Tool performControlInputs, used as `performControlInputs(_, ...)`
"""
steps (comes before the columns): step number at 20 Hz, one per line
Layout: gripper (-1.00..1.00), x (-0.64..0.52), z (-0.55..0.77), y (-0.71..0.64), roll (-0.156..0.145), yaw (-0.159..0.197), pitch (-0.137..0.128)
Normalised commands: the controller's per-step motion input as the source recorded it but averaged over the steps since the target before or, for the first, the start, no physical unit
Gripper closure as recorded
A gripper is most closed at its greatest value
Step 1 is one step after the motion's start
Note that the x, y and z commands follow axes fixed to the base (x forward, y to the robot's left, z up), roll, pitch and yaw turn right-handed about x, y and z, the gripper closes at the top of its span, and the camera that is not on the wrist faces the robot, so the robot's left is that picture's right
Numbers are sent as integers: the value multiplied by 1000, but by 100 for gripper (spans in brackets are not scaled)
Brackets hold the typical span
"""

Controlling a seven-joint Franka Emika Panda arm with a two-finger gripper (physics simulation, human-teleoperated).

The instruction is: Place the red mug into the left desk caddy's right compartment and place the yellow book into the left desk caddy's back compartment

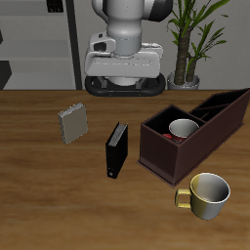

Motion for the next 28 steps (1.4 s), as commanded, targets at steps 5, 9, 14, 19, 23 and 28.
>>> performControlInputs(5,-100,-53,69,-271,-42,-19,-23)
performControlInputs(9,-100,-84,11,-161,-22,-34,-5)
performControlInputs(14,-100,-348,-24,-306,-37,-86,-44)
performControlInputs(19,-100,-256,-12,-208,1,-44,-32)
performControlInputs(23,-100,-285,-14,-232,-19,-53,-16)
performControlInputs(28,-100,-153,14,-144,16,-13,-14)
